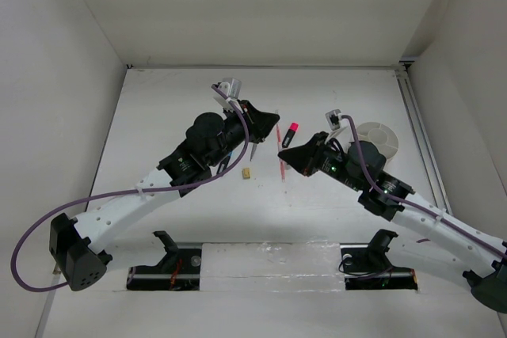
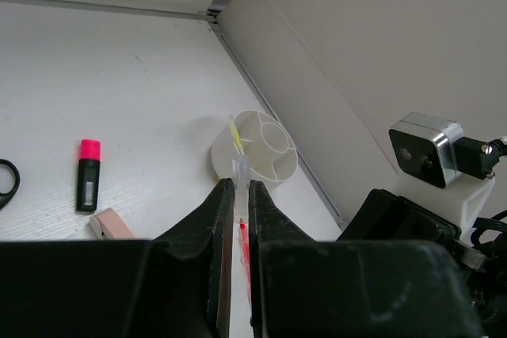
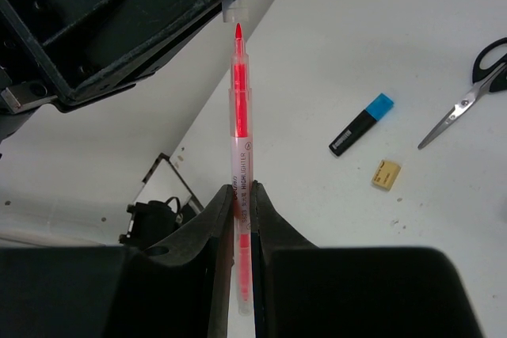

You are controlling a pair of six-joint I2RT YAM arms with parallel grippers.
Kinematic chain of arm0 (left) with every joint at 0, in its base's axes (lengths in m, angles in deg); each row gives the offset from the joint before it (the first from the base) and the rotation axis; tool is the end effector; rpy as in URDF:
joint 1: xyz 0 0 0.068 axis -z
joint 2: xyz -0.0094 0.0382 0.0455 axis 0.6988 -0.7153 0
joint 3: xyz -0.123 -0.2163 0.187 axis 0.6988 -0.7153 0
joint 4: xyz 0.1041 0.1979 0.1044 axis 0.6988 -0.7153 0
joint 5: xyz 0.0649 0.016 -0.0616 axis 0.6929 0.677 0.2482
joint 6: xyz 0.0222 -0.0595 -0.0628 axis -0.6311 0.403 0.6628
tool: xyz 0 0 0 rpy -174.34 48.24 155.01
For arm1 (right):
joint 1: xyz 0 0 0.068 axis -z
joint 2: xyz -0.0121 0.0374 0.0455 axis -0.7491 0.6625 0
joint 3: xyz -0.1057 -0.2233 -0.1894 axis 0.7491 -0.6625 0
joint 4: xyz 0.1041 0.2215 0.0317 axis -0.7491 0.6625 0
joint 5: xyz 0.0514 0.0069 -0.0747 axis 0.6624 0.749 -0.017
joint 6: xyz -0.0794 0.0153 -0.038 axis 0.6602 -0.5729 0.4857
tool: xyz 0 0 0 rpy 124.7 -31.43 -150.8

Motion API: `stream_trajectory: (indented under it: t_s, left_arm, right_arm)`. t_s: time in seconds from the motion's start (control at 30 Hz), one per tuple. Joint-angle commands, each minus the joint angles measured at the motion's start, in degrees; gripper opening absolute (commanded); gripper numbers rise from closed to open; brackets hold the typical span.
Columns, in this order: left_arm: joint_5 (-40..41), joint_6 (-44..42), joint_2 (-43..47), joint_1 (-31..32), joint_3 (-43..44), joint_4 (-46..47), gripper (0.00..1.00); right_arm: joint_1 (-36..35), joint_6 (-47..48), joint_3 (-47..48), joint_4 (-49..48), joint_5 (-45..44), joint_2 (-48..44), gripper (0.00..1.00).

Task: Sort the stationery into containers
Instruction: Close the pen cap on the pen.

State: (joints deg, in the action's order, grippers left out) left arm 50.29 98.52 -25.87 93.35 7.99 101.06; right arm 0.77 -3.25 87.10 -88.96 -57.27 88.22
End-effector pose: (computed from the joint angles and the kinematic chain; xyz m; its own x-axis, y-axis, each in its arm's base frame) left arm 0.1827 -0.2030 0.4403 -0.3158 -0.4635 -0.8279 0.6464 0.5336 -0.5453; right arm 0.1389 0.1603 0.3635 -0.5179 0.3590 -0.7764 -0.5864 0.5118 0.6278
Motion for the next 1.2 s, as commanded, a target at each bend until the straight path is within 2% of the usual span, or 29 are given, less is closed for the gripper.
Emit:
stream_trajectory:
  t_s: [0.0,0.5,0.77,1.17]
  left_arm:
    - [-0.7,0.2,1.0,-0.1,0.4,3.2,0.00]
    - [-1.8,1.8,1.0,-0.1,-1.2,3.7,0.00]
    - [-3.6,2.3,1.0,-0.1,-1.2,4.2,0.00]
    - [-3.0,2.3,1.5,-0.1,-1.7,3.2,0.00]
  right_arm:
    - [-0.6,0.8,2.6,-2.9,-1.9,-0.7,0.00]
    - [-0.6,1.8,7.3,-2.9,-2.6,1.7,0.00]
    - [-0.6,3.5,8.4,-5.9,-7.7,2.8,0.00]
    - [-0.6,4.0,8.9,-10.0,-8.8,2.8,0.00]
